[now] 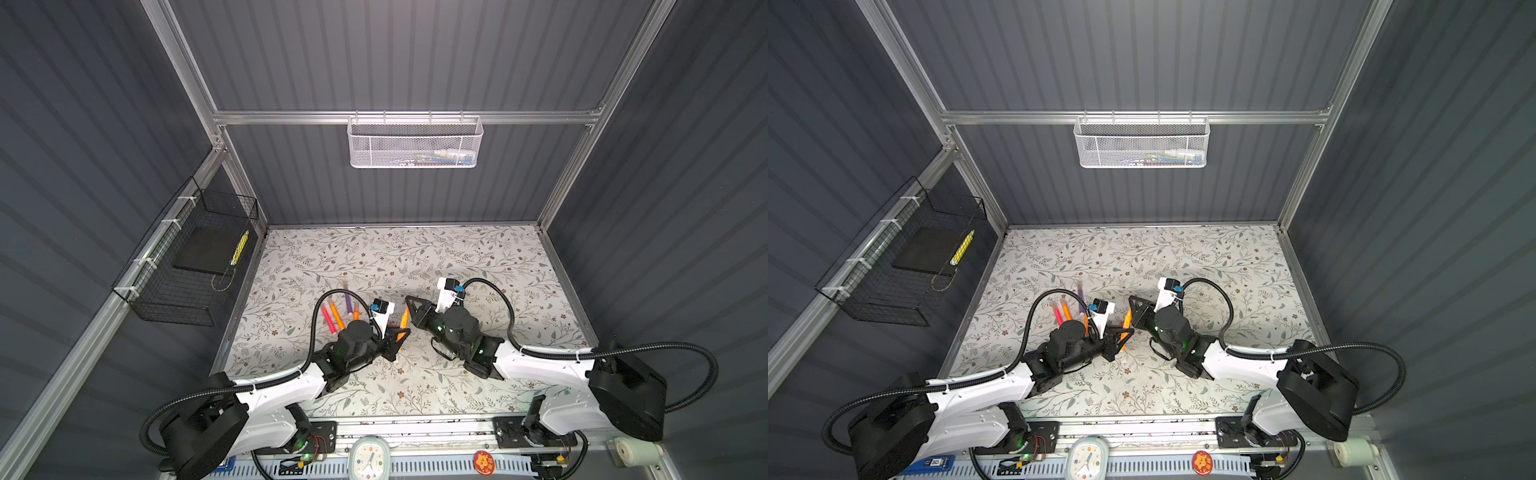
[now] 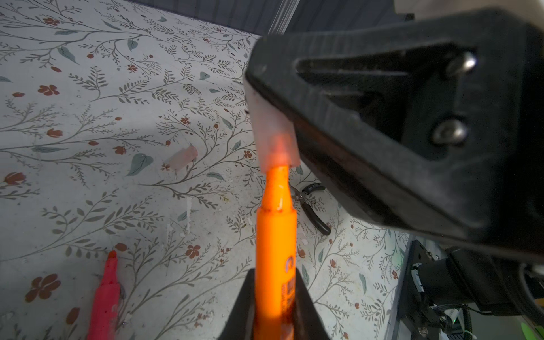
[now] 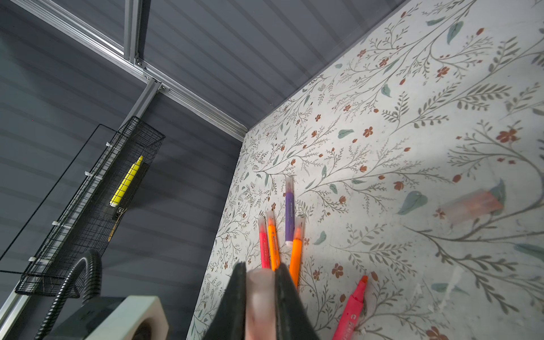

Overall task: Insert pens into pen caps
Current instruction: Put on the pen cap to the pen.

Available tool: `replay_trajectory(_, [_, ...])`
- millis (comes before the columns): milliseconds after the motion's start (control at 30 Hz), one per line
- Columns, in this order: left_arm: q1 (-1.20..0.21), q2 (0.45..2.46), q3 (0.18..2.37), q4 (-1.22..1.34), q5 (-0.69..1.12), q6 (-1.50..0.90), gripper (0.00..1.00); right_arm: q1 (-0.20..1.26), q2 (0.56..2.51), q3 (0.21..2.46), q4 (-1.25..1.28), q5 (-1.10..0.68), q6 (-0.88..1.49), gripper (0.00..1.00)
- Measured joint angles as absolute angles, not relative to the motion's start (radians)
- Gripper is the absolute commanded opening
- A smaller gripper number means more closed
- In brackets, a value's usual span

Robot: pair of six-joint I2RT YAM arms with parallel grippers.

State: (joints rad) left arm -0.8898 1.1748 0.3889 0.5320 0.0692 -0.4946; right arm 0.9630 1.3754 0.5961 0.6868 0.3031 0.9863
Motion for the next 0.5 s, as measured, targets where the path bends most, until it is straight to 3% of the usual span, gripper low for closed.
replay_trajectory(500, [-0.894,1.162,0.393,0.501,0.06,-0.495,0.0,0.997,1.361,0.565,0.72,0.319,0.904,0.0])
